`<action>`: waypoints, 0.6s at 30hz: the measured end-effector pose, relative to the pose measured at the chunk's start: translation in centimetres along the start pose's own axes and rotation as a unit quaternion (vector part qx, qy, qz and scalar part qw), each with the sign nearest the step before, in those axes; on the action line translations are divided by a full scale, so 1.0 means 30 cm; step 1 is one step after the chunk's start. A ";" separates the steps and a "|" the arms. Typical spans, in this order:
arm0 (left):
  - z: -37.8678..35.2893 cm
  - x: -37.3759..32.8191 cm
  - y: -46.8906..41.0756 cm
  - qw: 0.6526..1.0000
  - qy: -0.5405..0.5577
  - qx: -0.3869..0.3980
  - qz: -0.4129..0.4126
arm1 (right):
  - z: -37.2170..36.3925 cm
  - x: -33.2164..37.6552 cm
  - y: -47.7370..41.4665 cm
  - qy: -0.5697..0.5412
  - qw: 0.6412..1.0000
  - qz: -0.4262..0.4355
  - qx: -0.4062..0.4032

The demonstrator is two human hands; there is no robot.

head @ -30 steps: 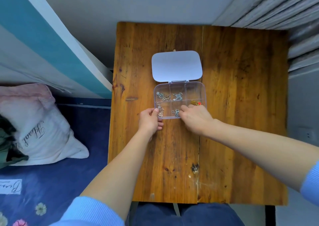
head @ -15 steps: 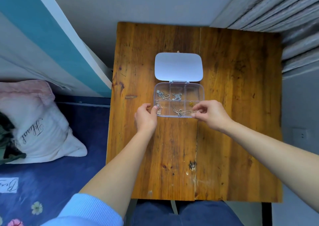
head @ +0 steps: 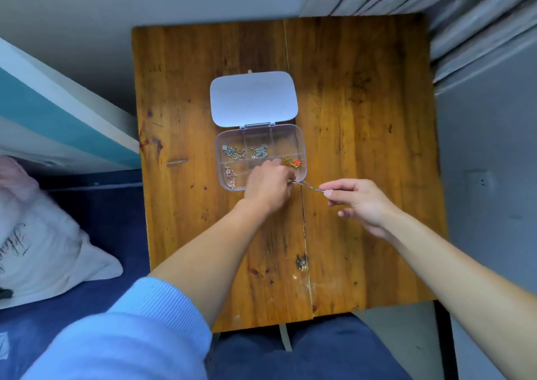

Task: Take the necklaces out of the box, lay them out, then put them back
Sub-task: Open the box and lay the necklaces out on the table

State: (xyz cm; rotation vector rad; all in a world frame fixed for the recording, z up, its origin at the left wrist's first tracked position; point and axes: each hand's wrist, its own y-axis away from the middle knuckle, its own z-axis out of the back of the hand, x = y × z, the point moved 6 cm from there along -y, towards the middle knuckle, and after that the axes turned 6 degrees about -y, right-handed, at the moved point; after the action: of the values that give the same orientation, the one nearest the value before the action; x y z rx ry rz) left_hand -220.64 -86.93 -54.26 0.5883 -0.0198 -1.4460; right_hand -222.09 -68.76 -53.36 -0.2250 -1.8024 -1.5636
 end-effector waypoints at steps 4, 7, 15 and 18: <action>0.038 0.033 0.001 0.999 0.016 -0.029 -0.006 | 0.009 0.042 0.012 -0.040 0.999 0.005 0.007; 0.060 0.026 0.018 0.995 0.087 -0.045 0.007 | 0.053 0.038 0.022 -0.072 0.997 0.010 -0.015; 0.036 -0.013 0.077 0.902 0.410 0.113 0.073 | 0.242 -0.007 0.032 0.053 0.991 0.045 -0.116; -0.013 -0.009 0.089 0.859 0.474 0.153 0.114 | 0.296 -0.053 0.056 0.089 0.987 0.044 -0.124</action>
State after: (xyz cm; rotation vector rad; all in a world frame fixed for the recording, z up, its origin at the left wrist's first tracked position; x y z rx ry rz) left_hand -218.08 -86.52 -53.47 1.4656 0.4533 -0.8003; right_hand -223.59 -59.70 -52.97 -0.2684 -1.4409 -1.6879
